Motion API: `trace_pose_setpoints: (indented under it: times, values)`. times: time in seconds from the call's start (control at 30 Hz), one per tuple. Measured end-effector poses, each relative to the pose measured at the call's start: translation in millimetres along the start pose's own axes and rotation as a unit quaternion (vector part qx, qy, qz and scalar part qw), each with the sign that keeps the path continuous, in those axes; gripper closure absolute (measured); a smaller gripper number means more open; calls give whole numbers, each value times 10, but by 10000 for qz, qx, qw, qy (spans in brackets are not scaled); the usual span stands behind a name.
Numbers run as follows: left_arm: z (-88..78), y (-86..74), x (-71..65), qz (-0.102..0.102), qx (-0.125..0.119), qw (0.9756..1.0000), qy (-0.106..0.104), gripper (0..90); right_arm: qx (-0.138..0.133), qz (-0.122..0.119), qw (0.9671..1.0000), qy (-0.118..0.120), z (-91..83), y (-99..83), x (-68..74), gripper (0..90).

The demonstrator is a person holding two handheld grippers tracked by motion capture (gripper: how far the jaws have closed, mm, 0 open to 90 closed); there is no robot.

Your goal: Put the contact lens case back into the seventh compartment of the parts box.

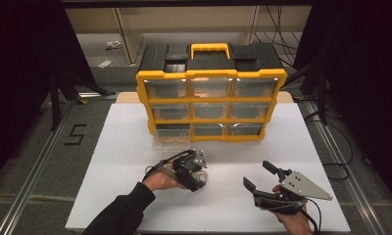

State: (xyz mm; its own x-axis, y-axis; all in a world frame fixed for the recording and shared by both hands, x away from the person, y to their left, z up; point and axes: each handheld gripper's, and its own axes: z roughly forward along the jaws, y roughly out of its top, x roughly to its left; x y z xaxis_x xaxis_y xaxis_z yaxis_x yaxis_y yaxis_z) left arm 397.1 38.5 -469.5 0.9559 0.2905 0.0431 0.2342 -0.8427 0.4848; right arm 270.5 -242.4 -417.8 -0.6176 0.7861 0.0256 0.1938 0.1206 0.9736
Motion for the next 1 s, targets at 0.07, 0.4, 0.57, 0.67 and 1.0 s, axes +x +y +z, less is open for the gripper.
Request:
trace_pose_setpoints:
  times: [0.07, 0.4, 0.57, 0.67, 1.0]
  values:
    - [20, -5, -7, -143, -47, 9999, -73, 367, -6, 2, 10000, -3, -2, 0, 2, 200]
    - [-4, -7, 6, -264, 14, 9996, -92, 489, -17, 1, 10000, 1, -2, 0, 3, 200]
    - [-12, -6, -5, -250, 25, 9997, -53, 492, -15, 1, 10000, 3, -2, 0, 3, 200]
    - [-43, 1, -20, -210, -37, 9998, -34, 492, -15, -1, 10000, 5, -2, 0, 3, 200]
    - [-181, 49, -101, -91, -240, 9997, 7, 492, -25, -11, 10000, 17, -8, 4, 8, 200]
